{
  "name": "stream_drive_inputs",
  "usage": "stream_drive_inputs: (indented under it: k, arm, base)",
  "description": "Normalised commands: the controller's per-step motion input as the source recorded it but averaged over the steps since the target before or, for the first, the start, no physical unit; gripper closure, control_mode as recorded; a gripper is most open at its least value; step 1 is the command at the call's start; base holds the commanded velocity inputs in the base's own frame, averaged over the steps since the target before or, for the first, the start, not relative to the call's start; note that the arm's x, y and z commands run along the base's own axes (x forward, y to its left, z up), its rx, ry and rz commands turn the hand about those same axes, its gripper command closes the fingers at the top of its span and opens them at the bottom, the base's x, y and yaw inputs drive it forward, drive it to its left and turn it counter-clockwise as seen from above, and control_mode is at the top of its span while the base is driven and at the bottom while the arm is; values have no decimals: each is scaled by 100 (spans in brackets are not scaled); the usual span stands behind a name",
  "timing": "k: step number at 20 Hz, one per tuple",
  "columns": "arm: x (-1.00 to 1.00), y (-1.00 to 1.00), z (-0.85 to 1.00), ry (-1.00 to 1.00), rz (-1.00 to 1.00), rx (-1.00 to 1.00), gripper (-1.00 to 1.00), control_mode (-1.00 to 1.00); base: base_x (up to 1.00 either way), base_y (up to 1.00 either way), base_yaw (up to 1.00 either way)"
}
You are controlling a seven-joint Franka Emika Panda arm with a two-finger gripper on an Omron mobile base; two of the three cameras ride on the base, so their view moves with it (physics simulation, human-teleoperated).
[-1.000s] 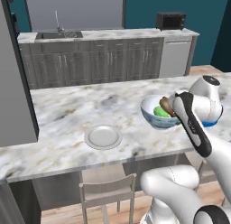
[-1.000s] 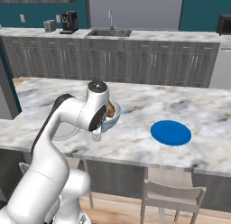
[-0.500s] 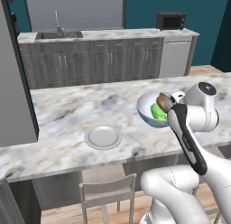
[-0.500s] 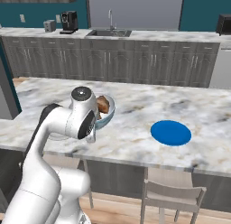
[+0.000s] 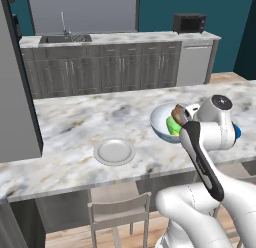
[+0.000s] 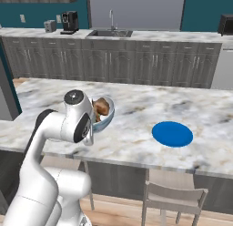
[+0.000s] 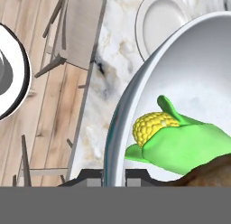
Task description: Pick the chicken drumstick and corn from their plates and place them in the bowl. Then put the bowl in the fridge.
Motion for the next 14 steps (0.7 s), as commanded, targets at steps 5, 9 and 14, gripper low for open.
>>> stream_drive_inputs:
  k: [5,9,14]
  arm:
    - [0,0,0,0,0,0,100,-100]
    - [0,0,0,0,0,0,100,-100]
    - [0,0,0,0,0,0,100,-100]
  base:
    - [0,0,0]
    - [0,0,0]
    - [0,0,0]
